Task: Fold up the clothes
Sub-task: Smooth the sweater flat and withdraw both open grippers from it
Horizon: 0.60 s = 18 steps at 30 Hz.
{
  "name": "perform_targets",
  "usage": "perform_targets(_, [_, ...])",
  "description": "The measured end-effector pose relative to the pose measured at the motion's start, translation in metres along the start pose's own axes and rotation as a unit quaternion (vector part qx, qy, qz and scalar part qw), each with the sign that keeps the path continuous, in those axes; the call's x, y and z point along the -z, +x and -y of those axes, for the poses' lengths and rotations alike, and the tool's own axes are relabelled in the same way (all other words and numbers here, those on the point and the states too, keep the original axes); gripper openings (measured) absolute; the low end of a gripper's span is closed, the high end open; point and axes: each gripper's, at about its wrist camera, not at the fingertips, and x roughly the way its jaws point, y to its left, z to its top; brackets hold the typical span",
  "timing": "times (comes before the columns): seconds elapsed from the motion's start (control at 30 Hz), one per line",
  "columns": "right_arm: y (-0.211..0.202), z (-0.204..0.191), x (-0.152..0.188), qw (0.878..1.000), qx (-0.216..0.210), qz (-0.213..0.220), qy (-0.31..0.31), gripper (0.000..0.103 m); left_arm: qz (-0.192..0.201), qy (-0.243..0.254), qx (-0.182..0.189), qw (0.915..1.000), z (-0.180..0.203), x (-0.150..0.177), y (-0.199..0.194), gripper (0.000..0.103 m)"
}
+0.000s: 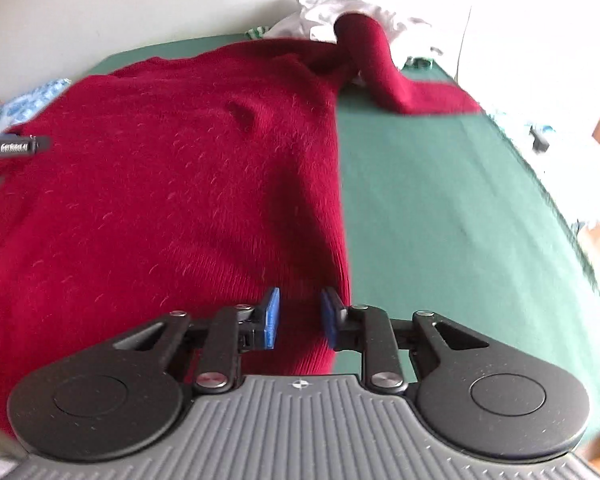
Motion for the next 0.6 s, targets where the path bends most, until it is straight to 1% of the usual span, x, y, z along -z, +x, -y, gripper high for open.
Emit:
perform_targets(0.03, [-0.002,-0.002,0.006,1.0,-0.024,-0.004,-0.005,0.028,-0.004,0.006,0.008,0.9999,0.005,0.01,-0.014,0.074])
perform_targets(0.07, [-0.004,-0.005,0.011,0.999,-0.031,-0.011,-0.023,0.028,-0.012,0.012,0.006,0.9998,0.009,0.021,-0.025,0.073])
perform_targets(0.1, [-0.007,-0.006,0.017,0.998,-0.027,-0.005,-0.051,0.028,-0.021,0.016,0.002,0.9997,0.012,0.031,-0.034,0.073])
perform_targets(0.13, [-0.008,-0.005,0.022,0.997,-0.024,0.002,-0.073,0.028,-0.03,0.019,-0.003,0.9994,0.016,0.042,-0.043,0.07])
perform_targets(0.2, [-0.012,0.013,0.029,0.996,-0.022,0.002,-0.087,0.029,-0.051,0.001,-0.004,0.9987,0.017,0.062,-0.056,0.071])
perform_targets(0.23, [-0.017,0.025,0.033,0.996,-0.027,0.001,-0.083,0.029,-0.051,-0.008,-0.011,0.9986,0.016,0.071,-0.064,0.073])
perform_targets(0.27, [-0.02,0.033,0.033,0.997,-0.026,-0.006,-0.078,0.037,-0.049,-0.008,-0.023,0.9985,0.017,0.078,-0.072,0.076])
perform_targets(0.33, [-0.024,0.046,0.035,0.997,-0.025,-0.015,-0.076,0.054,-0.05,0.0,-0.046,0.9977,0.02,0.088,-0.085,0.078])
perform_targets(0.37, [-0.028,0.047,0.034,0.997,-0.027,-0.007,-0.078,0.05,-0.052,0.004,-0.058,0.9969,0.021,0.093,-0.092,0.078])
perform_targets(0.4, [-0.032,0.047,0.032,0.996,-0.029,0.003,-0.081,0.043,-0.056,0.006,-0.069,0.996,0.022,0.097,-0.098,0.078])
perform_targets(0.43, [-0.04,0.041,0.03,0.994,-0.049,0.03,-0.097,0.032,-0.06,0.007,-0.077,0.9952,0.023,0.1,-0.105,0.077])
perform_targets(0.47, [-0.048,0.035,0.029,0.989,-0.074,0.06,-0.116,0.032,-0.062,0.008,-0.085,0.9944,0.026,0.103,-0.11,0.075])
perform_targets(0.5, [-0.051,0.026,0.027,0.982,-0.101,0.078,-0.141,0.033,-0.061,0.011,-0.094,0.9936,0.031,0.105,-0.116,0.073])
perform_targets(0.53, [-0.049,0.016,0.027,0.976,-0.121,0.075,-0.163,0.032,-0.059,0.016,-0.104,0.9927,0.037,0.107,-0.123,0.072])
perform_targets(0.6, [-0.033,0.002,0.031,0.972,-0.147,0.044,-0.177,0.03,-0.067,0.041,-0.127,0.9889,0.052,0.113,-0.128,0.071])
